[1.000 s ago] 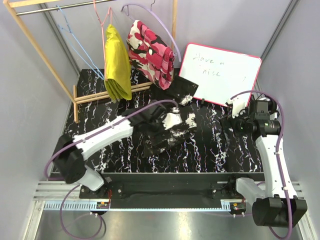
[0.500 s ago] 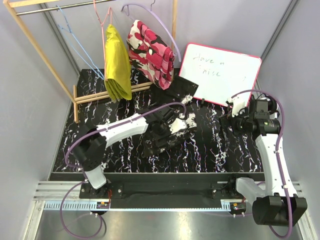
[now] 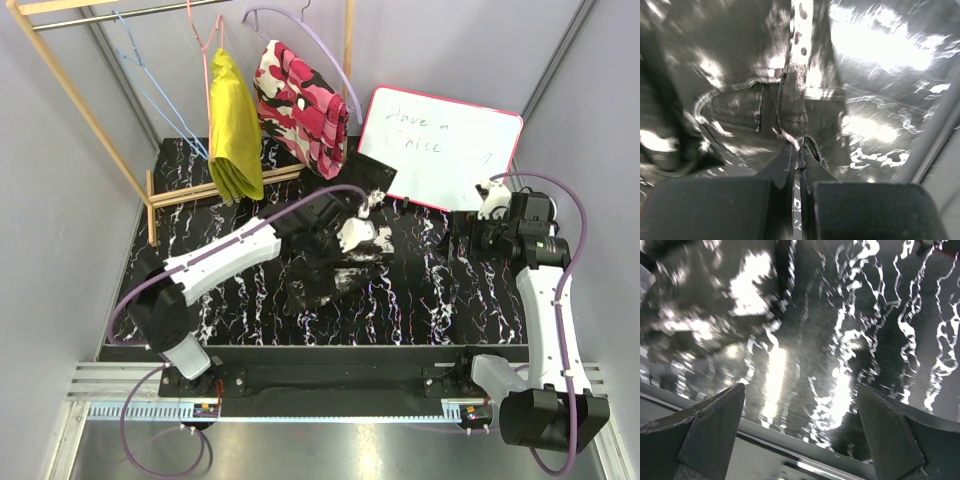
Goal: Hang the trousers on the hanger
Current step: Fold the trousers
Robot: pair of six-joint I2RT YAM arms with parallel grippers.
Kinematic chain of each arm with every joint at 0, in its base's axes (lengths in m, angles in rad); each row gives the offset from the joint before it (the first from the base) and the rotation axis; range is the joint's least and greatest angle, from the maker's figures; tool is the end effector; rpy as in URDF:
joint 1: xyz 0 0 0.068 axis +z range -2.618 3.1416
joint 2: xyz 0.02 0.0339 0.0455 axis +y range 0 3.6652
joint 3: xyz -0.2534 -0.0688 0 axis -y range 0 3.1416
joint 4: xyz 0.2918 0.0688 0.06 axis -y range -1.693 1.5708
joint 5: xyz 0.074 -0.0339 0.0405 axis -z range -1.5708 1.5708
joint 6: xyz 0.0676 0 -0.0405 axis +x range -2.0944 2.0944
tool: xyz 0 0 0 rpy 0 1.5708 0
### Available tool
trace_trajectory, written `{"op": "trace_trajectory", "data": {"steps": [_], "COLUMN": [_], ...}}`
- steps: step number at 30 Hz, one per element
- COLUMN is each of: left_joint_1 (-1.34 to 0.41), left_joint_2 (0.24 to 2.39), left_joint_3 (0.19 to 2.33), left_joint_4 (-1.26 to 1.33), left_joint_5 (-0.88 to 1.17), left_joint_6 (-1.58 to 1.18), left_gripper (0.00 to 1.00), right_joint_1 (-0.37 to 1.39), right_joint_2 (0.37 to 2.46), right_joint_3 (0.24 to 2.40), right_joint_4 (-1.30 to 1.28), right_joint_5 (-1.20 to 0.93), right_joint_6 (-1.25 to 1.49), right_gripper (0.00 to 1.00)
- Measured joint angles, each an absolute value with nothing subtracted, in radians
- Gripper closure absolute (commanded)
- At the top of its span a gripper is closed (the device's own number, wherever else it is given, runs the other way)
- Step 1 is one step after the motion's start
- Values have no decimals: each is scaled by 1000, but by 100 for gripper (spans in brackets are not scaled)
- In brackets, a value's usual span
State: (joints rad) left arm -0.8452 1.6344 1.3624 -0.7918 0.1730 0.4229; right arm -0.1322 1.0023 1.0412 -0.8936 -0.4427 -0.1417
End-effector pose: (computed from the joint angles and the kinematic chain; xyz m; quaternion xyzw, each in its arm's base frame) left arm 0.2578 -0.3081 0.2229 0.5888 0.7641 -0.1341 0.2268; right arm 0.2630 -0.0058 0.2964 -0.0813 0.9134 0.1570 0.3668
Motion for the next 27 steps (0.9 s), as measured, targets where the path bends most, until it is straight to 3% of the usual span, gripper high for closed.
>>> {"op": "trace_trajectory", "data": {"steps": [4,10,13,14,15,20,27], "left_joint_1": [-876,-1044,-1118,-1134,-1150,-1106,-752], "left_joint_2": [1648,1847,1962,1977,1994,1988,1761], "left_joint_3": [1601,2191,2373,2379,2378,2243,1751], "left_joint_4": [-878,-929,-854,-814,-766,-620,-563], "left_joint_5": [257,427,522,546,578,644,562], "left_joint_6": [380,272,199,177,137,49,59], "left_gripper": [100,100,58,36,31,24,12], "right_joint_1": [-167,-240,-259,-265,-271,-331,-357], "right_joint_2": [1037,1088,1090,1092,1094,1119,1151], "right_joint_3": [1107,1240,1289,1303,1316,1349,1368], "right_joint_4": [-877,-853,-843,-842,-841,-843,-945], "right_joint_5": [-484,-464,-421,-400,-381,-301,-392], "right_joint_6": [-39,43,48,45,40,-41,-269], "right_gripper": [0,0,0,0,0,0,0]}}
